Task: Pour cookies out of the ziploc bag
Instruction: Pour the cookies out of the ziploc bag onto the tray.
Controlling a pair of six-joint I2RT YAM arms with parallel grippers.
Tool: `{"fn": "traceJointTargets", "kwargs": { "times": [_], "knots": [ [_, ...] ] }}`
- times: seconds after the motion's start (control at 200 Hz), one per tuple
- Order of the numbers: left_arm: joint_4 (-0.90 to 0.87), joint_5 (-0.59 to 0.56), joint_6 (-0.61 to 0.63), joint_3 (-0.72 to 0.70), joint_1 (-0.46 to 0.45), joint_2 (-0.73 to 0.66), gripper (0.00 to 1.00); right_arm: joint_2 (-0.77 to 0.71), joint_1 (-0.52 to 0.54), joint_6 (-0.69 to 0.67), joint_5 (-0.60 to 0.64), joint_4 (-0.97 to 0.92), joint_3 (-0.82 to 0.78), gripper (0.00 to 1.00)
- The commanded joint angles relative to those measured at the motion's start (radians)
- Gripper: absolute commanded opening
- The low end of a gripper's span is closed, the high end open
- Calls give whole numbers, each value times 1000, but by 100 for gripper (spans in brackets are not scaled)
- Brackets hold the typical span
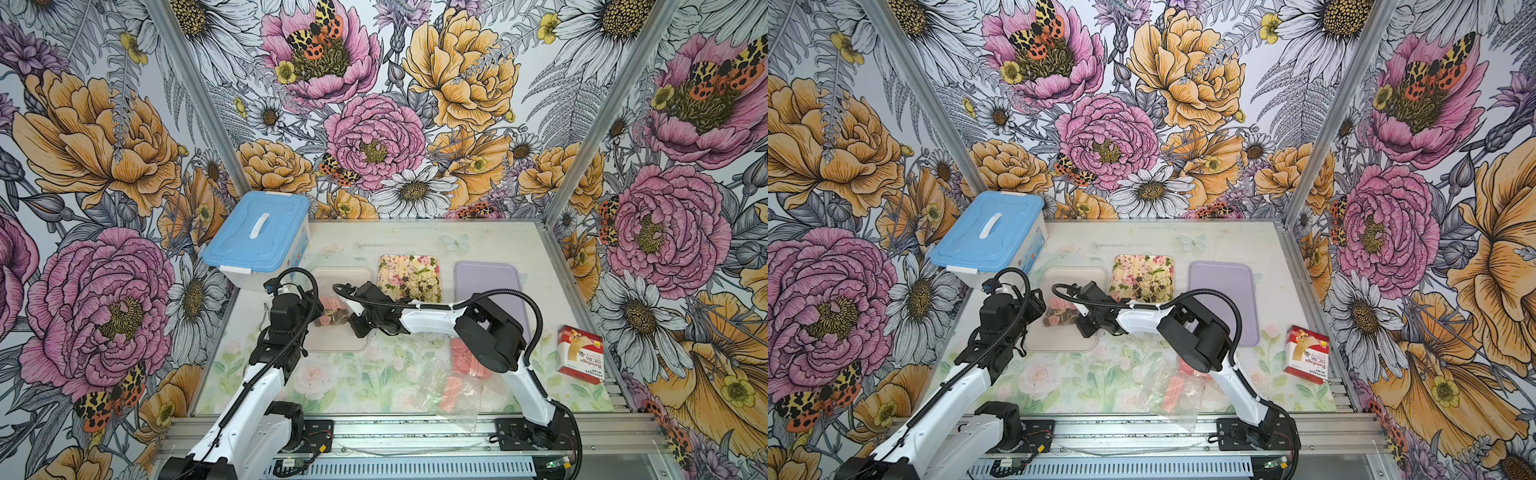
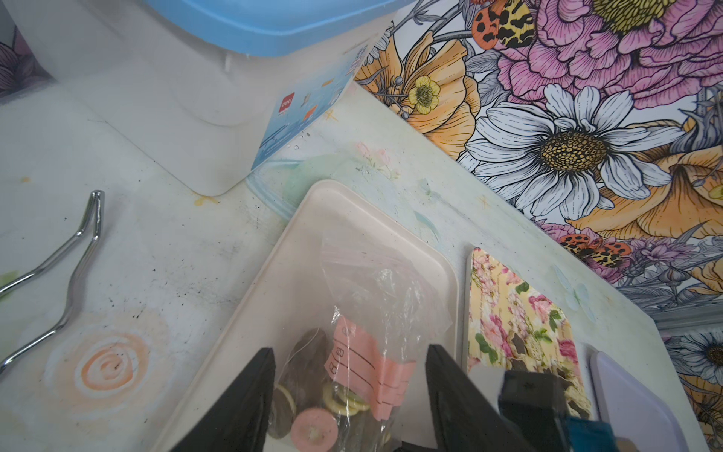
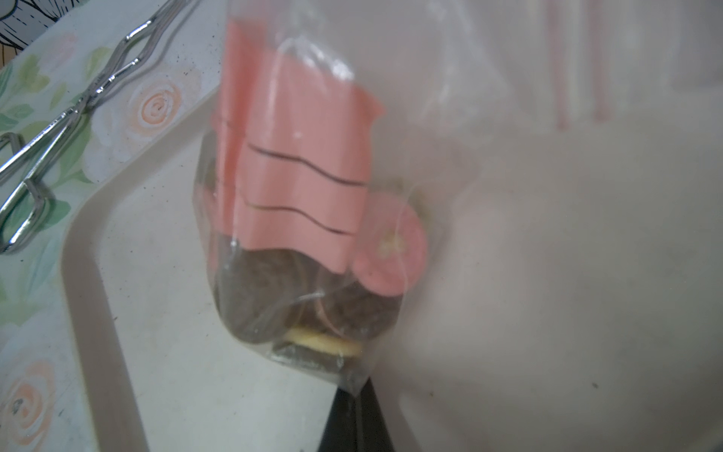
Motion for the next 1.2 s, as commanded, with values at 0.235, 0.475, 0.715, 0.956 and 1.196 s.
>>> {"fn": "traceJointTargets", "kwargs": {
  "times": [0.235,0.475,0.715,0.956,1.196],
  "knots": [
    [26,44,43,36,-12,138,62,-107,-55,-9,53,-31,-36,0],
    [3,113,47,90,-31,250,57,-110,-101,-7,63,-30,-48,0],
    [-89,163,79,150,-154,278,53,-114,-113,-5,64,-30,-48,0],
    [-181,136,123,205,-213,315,43,-127,-140,-3,61,-28,-52,0],
    [-194,86,74,102,-214,166,43,-116,-152,13,16,-24,-39,0]
  ]
}}
